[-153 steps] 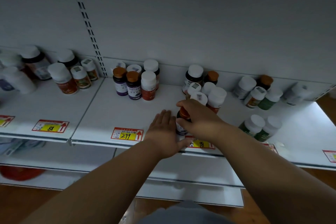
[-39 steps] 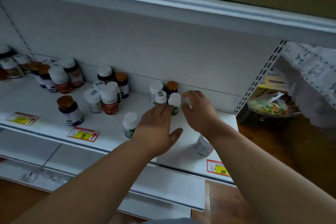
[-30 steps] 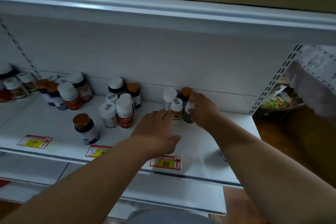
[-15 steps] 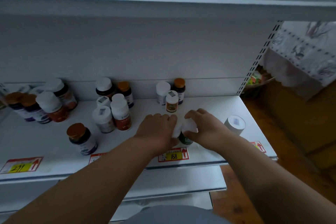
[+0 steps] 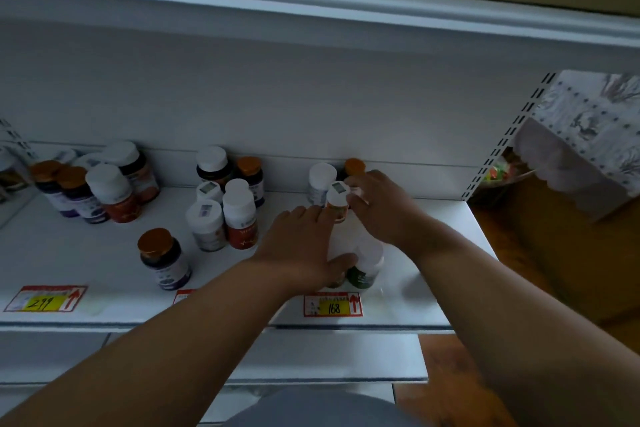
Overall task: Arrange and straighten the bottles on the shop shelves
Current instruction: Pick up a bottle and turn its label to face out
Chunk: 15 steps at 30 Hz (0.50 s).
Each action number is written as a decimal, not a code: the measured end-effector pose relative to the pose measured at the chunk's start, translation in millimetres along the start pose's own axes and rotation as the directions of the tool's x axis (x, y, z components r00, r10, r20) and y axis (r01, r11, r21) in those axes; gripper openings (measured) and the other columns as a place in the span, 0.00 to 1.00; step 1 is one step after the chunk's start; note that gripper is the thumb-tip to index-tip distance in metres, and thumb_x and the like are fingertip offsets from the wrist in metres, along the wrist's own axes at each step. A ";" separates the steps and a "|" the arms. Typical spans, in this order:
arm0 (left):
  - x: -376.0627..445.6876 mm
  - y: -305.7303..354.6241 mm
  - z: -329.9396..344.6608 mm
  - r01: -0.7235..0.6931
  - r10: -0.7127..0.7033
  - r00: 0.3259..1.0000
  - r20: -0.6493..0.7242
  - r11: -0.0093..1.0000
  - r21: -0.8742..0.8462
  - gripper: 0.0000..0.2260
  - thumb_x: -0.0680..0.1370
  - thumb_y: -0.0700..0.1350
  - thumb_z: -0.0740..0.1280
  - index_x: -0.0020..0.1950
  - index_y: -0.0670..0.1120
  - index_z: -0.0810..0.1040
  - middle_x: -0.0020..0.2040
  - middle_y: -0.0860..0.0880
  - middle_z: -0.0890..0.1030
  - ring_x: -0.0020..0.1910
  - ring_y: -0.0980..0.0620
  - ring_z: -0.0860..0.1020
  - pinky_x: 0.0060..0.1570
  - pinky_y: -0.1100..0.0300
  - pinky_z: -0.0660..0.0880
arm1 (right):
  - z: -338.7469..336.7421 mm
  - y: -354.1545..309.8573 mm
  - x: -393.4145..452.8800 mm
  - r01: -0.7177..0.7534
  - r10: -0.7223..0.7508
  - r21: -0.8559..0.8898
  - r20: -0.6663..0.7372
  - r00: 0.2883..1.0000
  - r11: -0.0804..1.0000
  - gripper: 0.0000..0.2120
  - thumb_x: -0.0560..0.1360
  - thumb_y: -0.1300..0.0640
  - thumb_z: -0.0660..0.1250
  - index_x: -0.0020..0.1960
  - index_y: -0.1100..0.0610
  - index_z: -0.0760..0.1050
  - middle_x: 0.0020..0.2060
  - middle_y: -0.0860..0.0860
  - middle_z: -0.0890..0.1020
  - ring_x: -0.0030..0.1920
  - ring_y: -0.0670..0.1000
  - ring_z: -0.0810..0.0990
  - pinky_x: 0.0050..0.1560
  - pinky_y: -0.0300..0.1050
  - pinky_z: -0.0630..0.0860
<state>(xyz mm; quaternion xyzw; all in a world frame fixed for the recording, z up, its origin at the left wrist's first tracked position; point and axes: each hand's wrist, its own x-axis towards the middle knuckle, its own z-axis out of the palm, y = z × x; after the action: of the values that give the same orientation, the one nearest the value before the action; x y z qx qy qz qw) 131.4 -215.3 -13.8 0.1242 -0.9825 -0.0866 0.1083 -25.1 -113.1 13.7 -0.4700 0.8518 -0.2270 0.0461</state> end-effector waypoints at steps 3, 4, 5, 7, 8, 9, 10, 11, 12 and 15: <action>-3.1 -8.1 -6.7 0.064 -0.064 0.998 -0.013 0.998 -0.005 0.34 0.73 0.72 0.51 0.70 0.51 0.63 0.62 0.49 0.74 0.58 0.47 0.71 0.57 0.51 0.69 | 11.3 -6.7 30.9 0.093 -0.052 -0.208 0.192 0.980 0.974 0.20 0.77 0.51 0.63 0.67 0.57 0.69 0.64 0.59 0.66 0.57 0.59 0.75 0.57 0.46 0.72; -4.8 -10.4 -8.1 0.079 -0.079 0.997 -0.012 0.997 -0.018 0.33 0.73 0.71 0.52 0.70 0.51 0.63 0.62 0.49 0.74 0.57 0.48 0.71 0.56 0.52 0.68 | 16.5 -8.2 35.7 0.116 -0.051 -0.281 0.226 0.973 0.953 0.22 0.76 0.51 0.64 0.68 0.58 0.68 0.64 0.61 0.64 0.58 0.60 0.73 0.59 0.48 0.72; -6.5 -12.6 -9.2 0.096 -0.097 0.995 -0.008 0.995 -0.038 0.33 0.74 0.71 0.53 0.70 0.51 0.63 0.62 0.49 0.73 0.58 0.48 0.70 0.56 0.53 0.68 | 21.3 -9.4 37.8 0.120 -0.045 -0.322 0.230 0.972 0.939 0.23 0.76 0.52 0.66 0.68 0.59 0.68 0.64 0.63 0.64 0.60 0.60 0.72 0.60 0.49 0.72; -10.0 -17.4 -10.4 0.141 -0.142 0.990 -0.004 0.986 -0.085 0.32 0.75 0.69 0.55 0.72 0.50 0.62 0.64 0.49 0.72 0.61 0.47 0.69 0.58 0.53 0.66 | 28.1 -11.9 40.3 0.098 -0.032 -0.338 0.194 0.981 0.936 0.23 0.74 0.55 0.66 0.66 0.61 0.67 0.63 0.63 0.63 0.60 0.61 0.70 0.60 0.50 0.73; -12.0 -19.6 -10.6 0.163 -0.164 0.987 -0.001 0.980 -0.110 0.32 0.75 0.68 0.56 0.72 0.50 0.62 0.65 0.49 0.71 0.62 0.47 0.69 0.60 0.53 0.66 | 30.1 -13.1 41.2 0.098 -0.038 -0.346 0.178 0.983 0.933 0.22 0.74 0.56 0.66 0.65 0.62 0.67 0.63 0.63 0.64 0.59 0.61 0.71 0.58 0.49 0.74; -14.6 -21.6 -10.5 0.182 -0.183 0.983 0.008 0.974 -0.136 0.32 0.75 0.68 0.57 0.72 0.50 0.62 0.66 0.49 0.71 0.64 0.48 0.68 0.61 0.53 0.66 | 31.3 -13.7 41.7 0.102 -0.044 -0.349 0.169 0.985 0.932 0.21 0.74 0.56 0.66 0.64 0.62 0.67 0.62 0.63 0.64 0.58 0.61 0.71 0.56 0.48 0.74; -17.6 -23.3 -10.1 0.200 -0.200 0.980 0.017 0.966 -0.162 0.32 0.75 0.67 0.58 0.73 0.51 0.61 0.66 0.49 0.70 0.65 0.48 0.68 0.62 0.54 0.66 | 31.7 -13.3 42.1 0.097 -0.048 -0.320 0.156 0.987 0.943 0.20 0.74 0.57 0.67 0.63 0.62 0.68 0.62 0.63 0.65 0.57 0.61 0.72 0.54 0.48 0.73; -20.8 -25.1 -9.6 0.214 -0.214 0.977 0.021 0.959 -0.188 0.32 0.75 0.67 0.58 0.73 0.51 0.61 0.67 0.50 0.69 0.66 0.49 0.67 0.63 0.54 0.66 | 30.7 -12.9 41.8 0.067 -0.032 -0.261 0.137 0.990 0.963 0.20 0.73 0.57 0.67 0.62 0.61 0.68 0.62 0.62 0.65 0.56 0.61 0.73 0.53 0.48 0.73; -23.6 -27.4 -9.0 0.229 -0.230 0.973 0.022 0.949 -0.215 0.32 0.75 0.67 0.58 0.73 0.51 0.61 0.68 0.50 0.69 0.66 0.49 0.67 0.63 0.55 0.66 | 28.9 -12.9 41.0 0.026 -0.004 -0.192 0.114 0.993 0.981 0.20 0.72 0.57 0.69 0.61 0.60 0.69 0.61 0.60 0.66 0.54 0.60 0.74 0.51 0.46 0.73; -27.8 -34.5 -9.0 0.296 -0.304 0.952 0.026 0.900 -0.319 0.32 0.75 0.67 0.59 0.74 0.52 0.60 0.71 0.51 0.66 0.69 0.50 0.65 0.64 0.56 0.63 | 21.6 -16.0 31.6 -0.022 0.021 0.027 0.026 0.999 0.999 0.13 0.72 0.56 0.71 0.54 0.55 0.72 0.56 0.56 0.70 0.49 0.56 0.76 0.42 0.40 0.66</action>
<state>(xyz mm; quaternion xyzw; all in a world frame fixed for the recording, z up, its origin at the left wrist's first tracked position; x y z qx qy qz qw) 167.6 -242.2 -17.3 0.2558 -0.9231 -0.2588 0.1241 -23.9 -153.7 5.5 -0.4630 0.8530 -0.2318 0.0658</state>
